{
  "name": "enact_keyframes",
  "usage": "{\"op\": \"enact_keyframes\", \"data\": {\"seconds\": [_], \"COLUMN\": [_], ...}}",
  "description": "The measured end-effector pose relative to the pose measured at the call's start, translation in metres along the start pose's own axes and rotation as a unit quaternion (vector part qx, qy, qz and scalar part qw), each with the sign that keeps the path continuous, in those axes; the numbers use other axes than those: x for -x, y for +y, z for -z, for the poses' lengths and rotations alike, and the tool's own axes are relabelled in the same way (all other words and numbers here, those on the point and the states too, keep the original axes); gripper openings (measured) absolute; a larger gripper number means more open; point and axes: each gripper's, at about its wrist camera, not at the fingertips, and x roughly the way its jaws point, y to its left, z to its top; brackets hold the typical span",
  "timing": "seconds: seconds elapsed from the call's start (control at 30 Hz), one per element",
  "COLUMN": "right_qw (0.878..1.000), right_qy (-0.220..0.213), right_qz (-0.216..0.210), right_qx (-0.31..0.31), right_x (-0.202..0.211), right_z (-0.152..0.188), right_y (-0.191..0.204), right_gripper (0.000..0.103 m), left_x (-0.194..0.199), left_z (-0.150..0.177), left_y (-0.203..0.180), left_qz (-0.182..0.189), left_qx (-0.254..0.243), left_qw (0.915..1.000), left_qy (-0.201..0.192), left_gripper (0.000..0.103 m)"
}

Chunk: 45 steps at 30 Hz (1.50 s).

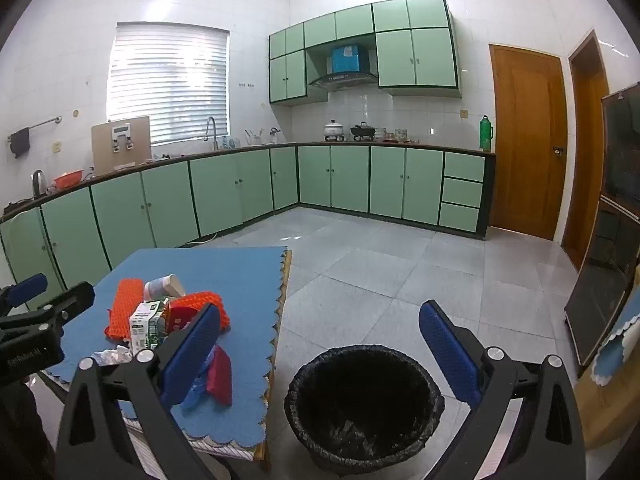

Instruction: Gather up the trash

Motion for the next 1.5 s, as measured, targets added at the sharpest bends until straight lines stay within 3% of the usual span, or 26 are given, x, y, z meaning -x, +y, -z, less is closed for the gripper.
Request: {"op": "enact_keyframes", "data": {"seconds": [1.5], "right_qw": [1.000], "right_qy": [-0.002], "right_qz": [0.001], "right_qx": [-0.003], "right_x": [0.000], "right_z": [0.002], "right_y": [-0.001], "right_gripper": [0.097], "left_x": [0.007], "left_z": [-0.005], "left_y": [0.002], "left_qz": [-0.004], "left_qx": [-0.006], "left_qw": [1.0000], "left_qy": [-0.003], "left_gripper": [0.098]}}
